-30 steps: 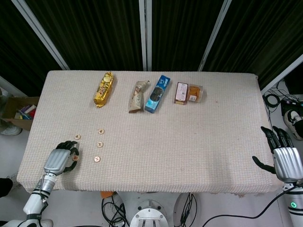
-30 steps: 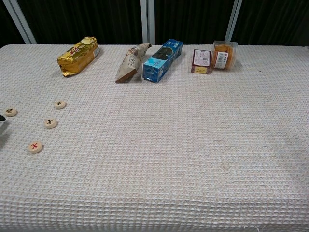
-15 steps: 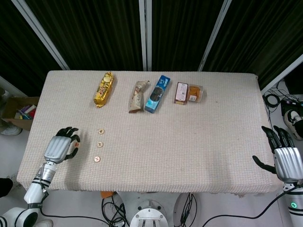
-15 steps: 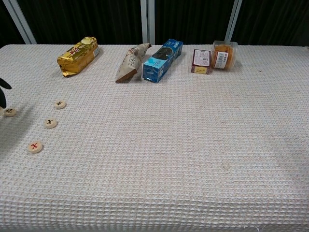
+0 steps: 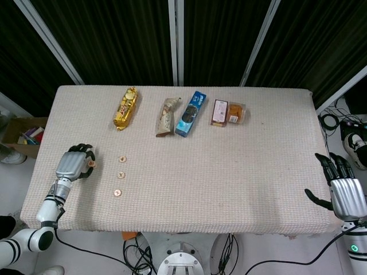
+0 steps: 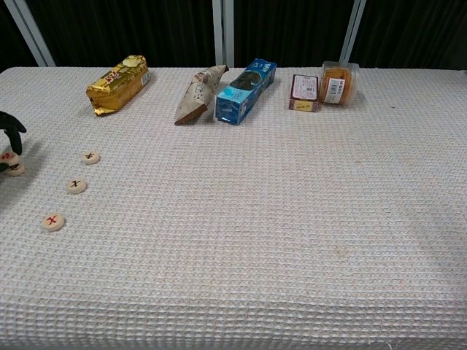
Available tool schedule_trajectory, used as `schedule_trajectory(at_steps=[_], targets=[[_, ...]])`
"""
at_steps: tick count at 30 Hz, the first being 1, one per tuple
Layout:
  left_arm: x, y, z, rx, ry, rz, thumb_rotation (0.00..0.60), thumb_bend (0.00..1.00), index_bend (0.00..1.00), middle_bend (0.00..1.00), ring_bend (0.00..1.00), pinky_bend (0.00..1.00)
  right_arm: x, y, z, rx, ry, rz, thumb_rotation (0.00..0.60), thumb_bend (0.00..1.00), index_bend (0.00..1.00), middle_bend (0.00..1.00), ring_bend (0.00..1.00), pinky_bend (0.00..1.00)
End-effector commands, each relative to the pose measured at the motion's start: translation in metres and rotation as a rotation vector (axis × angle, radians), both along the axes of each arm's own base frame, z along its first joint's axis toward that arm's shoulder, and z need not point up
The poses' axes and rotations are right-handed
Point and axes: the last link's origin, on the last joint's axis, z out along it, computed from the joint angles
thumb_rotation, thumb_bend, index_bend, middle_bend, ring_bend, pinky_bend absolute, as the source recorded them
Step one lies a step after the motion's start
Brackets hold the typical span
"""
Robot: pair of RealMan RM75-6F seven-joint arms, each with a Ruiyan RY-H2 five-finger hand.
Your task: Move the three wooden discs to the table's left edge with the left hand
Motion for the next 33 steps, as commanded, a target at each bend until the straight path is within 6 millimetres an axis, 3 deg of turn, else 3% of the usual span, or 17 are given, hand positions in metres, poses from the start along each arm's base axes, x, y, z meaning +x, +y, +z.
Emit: schedule_trajectory(at_steps=[1,33], targets=[[-0.0006,-0.0003,-0.0003,-0.001,0.003,0.001,0.6,0.4,0.46,0.18,0.12,0.16,0.0,-0.0001,-0.0001,0.0,0.0,-0.001,0.6,0.12,0.1,0.18,0.04,0.12],[-0.0023,-0.0009,-0.0045,-0.012,0.01,0.014,0.6,0.31,0.37,0.17,0.12,0.16,-0.0033,0.0035,0.001,-0.014,-0.009,-0.016,0.6,0.14,0.11,0.19,0.04,0.12]])
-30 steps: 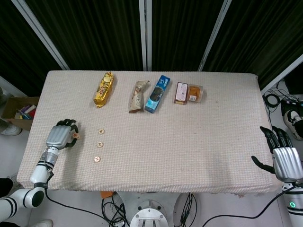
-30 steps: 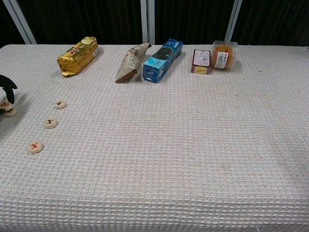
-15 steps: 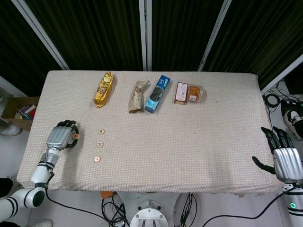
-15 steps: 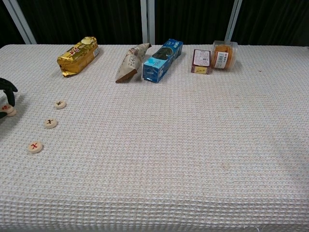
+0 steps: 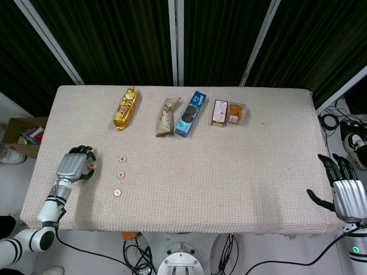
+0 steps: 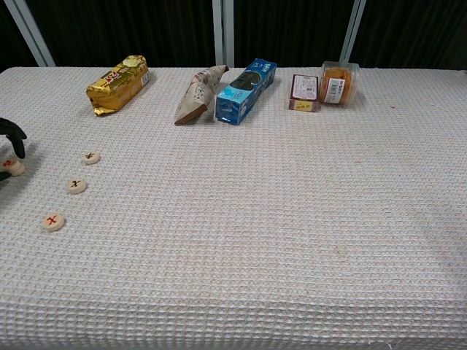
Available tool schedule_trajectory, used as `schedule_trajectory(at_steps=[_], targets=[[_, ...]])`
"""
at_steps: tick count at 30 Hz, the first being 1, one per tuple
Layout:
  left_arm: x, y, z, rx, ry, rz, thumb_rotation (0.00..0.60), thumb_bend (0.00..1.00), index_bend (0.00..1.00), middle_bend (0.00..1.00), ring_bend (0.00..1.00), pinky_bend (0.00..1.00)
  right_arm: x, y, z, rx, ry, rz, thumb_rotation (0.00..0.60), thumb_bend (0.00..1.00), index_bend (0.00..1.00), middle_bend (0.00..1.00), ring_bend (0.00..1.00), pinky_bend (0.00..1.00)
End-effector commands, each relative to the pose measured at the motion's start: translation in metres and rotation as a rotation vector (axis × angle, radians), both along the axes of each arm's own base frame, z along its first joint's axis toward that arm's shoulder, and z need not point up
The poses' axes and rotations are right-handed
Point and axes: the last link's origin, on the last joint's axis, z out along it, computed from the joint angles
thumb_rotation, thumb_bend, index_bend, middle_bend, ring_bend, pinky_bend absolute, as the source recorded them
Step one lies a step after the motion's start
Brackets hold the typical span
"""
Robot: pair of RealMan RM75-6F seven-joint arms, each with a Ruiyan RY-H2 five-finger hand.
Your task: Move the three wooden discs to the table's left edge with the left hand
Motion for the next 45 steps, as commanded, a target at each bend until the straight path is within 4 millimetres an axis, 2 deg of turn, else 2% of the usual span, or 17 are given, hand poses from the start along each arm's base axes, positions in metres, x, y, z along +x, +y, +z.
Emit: schedule_trajectory(at_steps=[1,5,8,13,18,25,45], targets=[[0.001,0.0,0.0,0.002,-0.004,-0.003,0.6,0.3,0.36,0.17,0.12,0.16,0.0,0.0,0.0,-0.001,-0.001,0.0,0.6,0.15,0.11,0.19,0.04,0.12],[0.011,0.0,0.003,0.025,-0.022,-0.039,0.6,0.27,0.33,0.16,0.12,0.16,-0.001,0.001,0.001,-0.006,-0.001,-0.001,0.6,0.15,0.11,0.19,0.04,0.12],[0.029,0.002,0.004,0.031,-0.037,-0.097,0.6,0.27,0.33,0.16,0.11,0.16,-0.001,0.001,0.001,-0.009,-0.003,-0.001,0.6,0.15,0.11,0.19,0.04,0.12],[0.062,0.02,-0.009,-0.014,-0.051,-0.163,0.6,0.28,0.35,0.16,0.11,0.16,-0.001,0.001,0.0,-0.005,-0.006,0.003,0.6,0.15,0.11,0.19,0.04,0.12],[0.08,0.034,-0.027,-0.062,-0.04,-0.176,0.6,0.29,0.36,0.16,0.12,0.16,-0.003,0.001,0.001,-0.006,-0.007,0.002,0.6,0.15,0.11,0.19,0.04,0.12],[0.085,0.039,-0.042,-0.098,0.0,-0.166,0.6,0.29,0.38,0.16,0.11,0.16,-0.007,0.003,0.003,-0.009,-0.013,-0.006,0.6,0.15,0.11,0.19,0.04,0.12],[0.081,0.044,-0.055,-0.112,0.018,-0.138,0.6,0.33,0.45,0.16,0.11,0.16,-0.013,0.005,0.003,-0.013,-0.021,-0.018,0.6,0.15,0.11,0.19,0.04,0.12]])
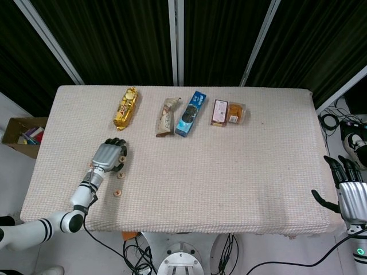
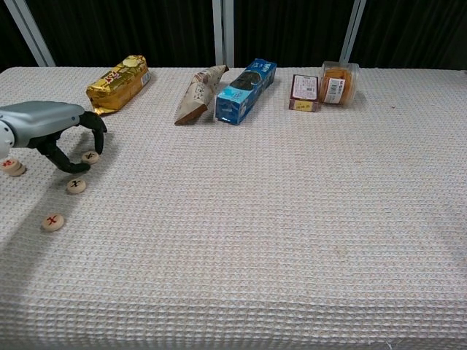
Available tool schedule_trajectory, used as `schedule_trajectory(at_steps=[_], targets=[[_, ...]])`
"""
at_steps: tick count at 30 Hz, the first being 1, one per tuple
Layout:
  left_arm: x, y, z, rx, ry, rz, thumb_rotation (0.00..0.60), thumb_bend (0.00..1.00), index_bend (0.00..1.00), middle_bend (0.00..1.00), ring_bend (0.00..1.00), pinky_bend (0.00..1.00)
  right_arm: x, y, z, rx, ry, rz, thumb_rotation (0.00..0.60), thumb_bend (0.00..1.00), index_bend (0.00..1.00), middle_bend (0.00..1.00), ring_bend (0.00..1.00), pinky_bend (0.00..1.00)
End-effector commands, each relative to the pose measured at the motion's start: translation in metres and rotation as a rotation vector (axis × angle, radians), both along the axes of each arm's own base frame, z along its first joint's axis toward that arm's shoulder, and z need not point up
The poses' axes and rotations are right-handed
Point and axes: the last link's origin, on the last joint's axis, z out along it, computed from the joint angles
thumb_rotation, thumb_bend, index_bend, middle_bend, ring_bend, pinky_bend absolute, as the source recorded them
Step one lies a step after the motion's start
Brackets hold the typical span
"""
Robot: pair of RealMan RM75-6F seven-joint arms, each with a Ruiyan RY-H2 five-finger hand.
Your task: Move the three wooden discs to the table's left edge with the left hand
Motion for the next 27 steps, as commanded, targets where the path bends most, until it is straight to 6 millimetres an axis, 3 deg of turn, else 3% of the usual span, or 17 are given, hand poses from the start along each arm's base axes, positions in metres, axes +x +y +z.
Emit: schedule_trajectory(at_steps=[1,6,12,17,22,27], targets=[[0.0,0.001,-0.001,0.004,-0.001,0.0,0.6,0.34,0.46,0.16,0.11,0.16,0.0,0.0,0.0,0.0,0.0,0.0,0.6,0.15,0.11,0.19,0.04,0.12],[-0.001,0.0,0.005,0.041,-0.021,-0.011,0.6,0.38,0.51,0.17,0.11,0.16,-0.001,0.001,0.001,-0.003,-0.002,-0.003,0.6,0.15,0.11,0.19,0.04,0.12],[-0.009,-0.015,0.037,0.115,-0.061,-0.004,0.6,0.38,0.52,0.17,0.11,0.16,0.0,0.0,0.002,-0.004,0.0,0.006,0.6,0.15,0.11,0.19,0.04,0.13],[-0.029,-0.037,0.065,0.175,-0.049,0.029,0.6,0.38,0.51,0.17,0.11,0.16,0.002,-0.003,0.0,0.005,0.0,0.014,0.6,0.15,0.11,0.19,0.04,0.12],[-0.051,-0.056,0.069,0.174,-0.028,0.085,0.6,0.38,0.5,0.17,0.11,0.16,0.003,-0.005,-0.004,0.016,-0.004,0.017,0.6,0.15,0.11,0.19,0.04,0.12],[-0.061,-0.059,0.063,0.167,-0.029,0.116,0.6,0.38,0.5,0.17,0.11,0.16,0.005,-0.006,-0.005,0.018,0.0,0.025,0.6,0.15,0.11,0.18,0.04,0.12]])
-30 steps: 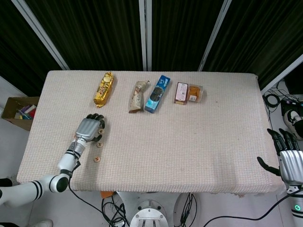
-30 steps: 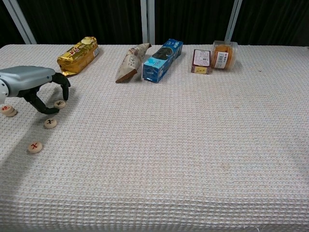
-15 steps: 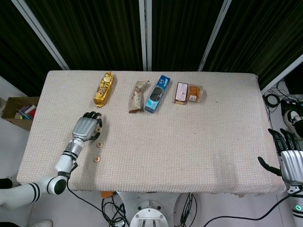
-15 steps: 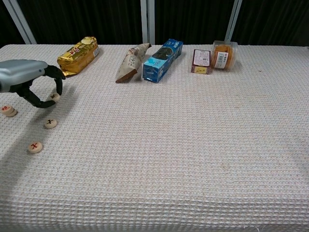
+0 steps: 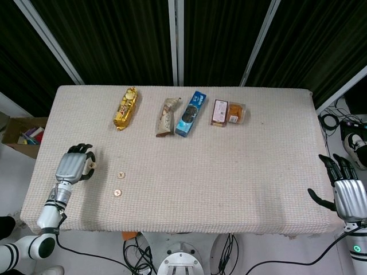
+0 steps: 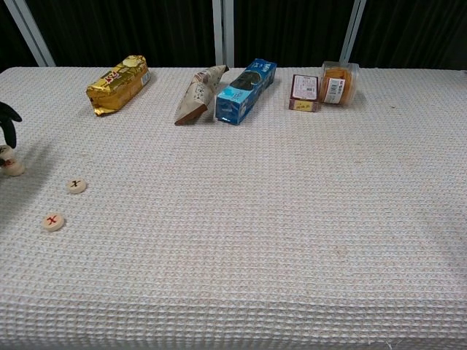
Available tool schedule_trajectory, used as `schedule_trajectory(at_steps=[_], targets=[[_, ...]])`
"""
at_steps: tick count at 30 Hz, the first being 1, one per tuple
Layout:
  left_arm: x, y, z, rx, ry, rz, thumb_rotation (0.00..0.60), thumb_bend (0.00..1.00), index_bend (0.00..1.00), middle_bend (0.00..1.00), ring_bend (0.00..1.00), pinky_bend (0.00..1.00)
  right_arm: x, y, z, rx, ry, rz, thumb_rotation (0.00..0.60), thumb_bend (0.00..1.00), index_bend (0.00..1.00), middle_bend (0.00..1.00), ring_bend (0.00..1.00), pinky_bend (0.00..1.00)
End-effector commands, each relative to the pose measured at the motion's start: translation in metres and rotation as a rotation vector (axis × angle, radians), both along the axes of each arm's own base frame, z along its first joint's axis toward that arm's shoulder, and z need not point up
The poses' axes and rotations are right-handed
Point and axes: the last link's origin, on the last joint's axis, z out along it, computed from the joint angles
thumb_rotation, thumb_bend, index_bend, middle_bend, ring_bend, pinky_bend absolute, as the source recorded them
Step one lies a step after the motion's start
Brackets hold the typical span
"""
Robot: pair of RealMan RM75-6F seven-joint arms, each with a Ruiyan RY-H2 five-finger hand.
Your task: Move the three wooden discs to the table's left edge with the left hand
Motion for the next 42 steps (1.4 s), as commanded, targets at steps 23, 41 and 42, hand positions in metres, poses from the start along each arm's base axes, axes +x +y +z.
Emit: schedule_trajectory(at_steps=[23,41,42], targets=[[-0.012,0.01,-0.011,-0.004,0.014,0.055,0.6,0.36,0.48,0.17,0.11,0.16,-0.001,0.0,0.001,-0.004,0.0,-0.009,0.6,0.15,0.11,0.19,0.04,0.12],[-0.012,0.01,-0.012,-0.008,0.019,0.055,0.6,0.33,0.46,0.17,0.11,0.16,-0.002,0.001,0.0,-0.004,-0.002,-0.014,0.6,0.15,0.11,0.19,0.04,0.13],[-0.012,0.01,-0.012,-0.008,0.018,0.055,0.6,0.33,0.46,0.17,0.11,0.16,-0.002,0.001,0.0,-0.005,-0.002,-0.014,0.6,0.15,0.11,0.19,0.04,0.12]])
